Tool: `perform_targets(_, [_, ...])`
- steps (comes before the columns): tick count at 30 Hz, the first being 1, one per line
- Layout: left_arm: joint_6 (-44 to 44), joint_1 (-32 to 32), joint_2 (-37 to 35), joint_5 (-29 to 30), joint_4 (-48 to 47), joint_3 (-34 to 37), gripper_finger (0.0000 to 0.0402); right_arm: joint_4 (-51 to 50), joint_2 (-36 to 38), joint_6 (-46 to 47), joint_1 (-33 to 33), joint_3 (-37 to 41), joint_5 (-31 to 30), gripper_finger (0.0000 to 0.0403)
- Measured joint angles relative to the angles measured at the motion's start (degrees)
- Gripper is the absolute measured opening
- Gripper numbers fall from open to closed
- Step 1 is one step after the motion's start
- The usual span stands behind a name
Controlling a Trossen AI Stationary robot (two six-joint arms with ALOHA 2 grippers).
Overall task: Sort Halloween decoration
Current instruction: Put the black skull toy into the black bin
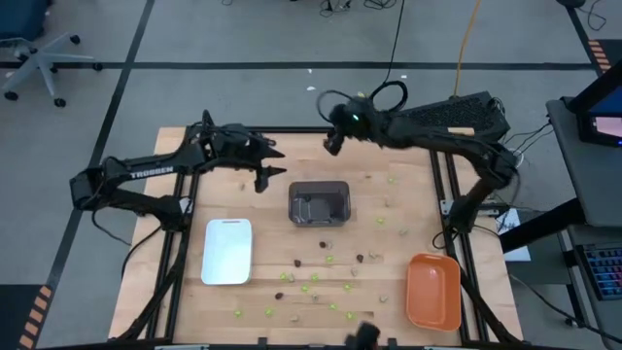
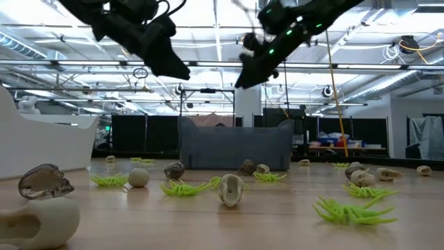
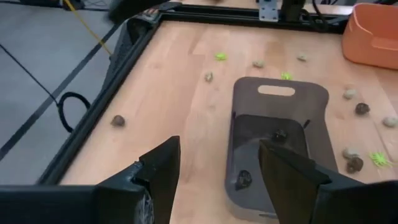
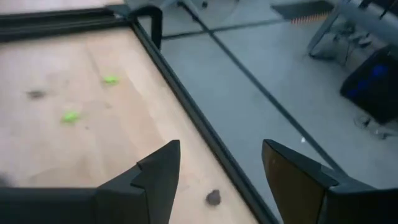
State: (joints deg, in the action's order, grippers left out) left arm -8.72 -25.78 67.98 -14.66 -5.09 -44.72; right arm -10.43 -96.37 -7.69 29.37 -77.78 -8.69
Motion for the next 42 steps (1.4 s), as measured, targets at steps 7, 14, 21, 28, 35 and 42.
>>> perform_targets(7, [3.86,2.83,-0.6,0.35,8.47,8.03,0.0215,-13.11,-13.69,-4.97,5.46,-12.55,5.39,0.0217])
perform_targets(14, [5.41,4.75,-0.58,1.78,9.61,9.52,0.0215,-11.44,-19.57,-3.78,7.36,-13.23,8.76,0.0217])
perform_targets(21, [5.49,6.27,-0.58,3.49,10.76,9.58,0.0215,-11.32,-24.6,-0.4,7.21,-13.22,1.83,0.0217])
perform_targets(28, [5.5,7.31,-0.58,5.7,10.79,9.58,0.0215,-9.98,-25.51,1.53,7.69,-13.25,7.46,0.0216])
perform_targets(35, [5.5,7.33,-0.17,7.04,12.26,9.58,0.0215,-9.5,-25.79,2.56,7.82,-13.25,8.53,0.021])
perform_targets(42, [5.53,7.54,0.31,7.11,12.92,9.58,0.0215,-8.57,-25.73,2.43,7.85,-13.25,10.2,0.021])
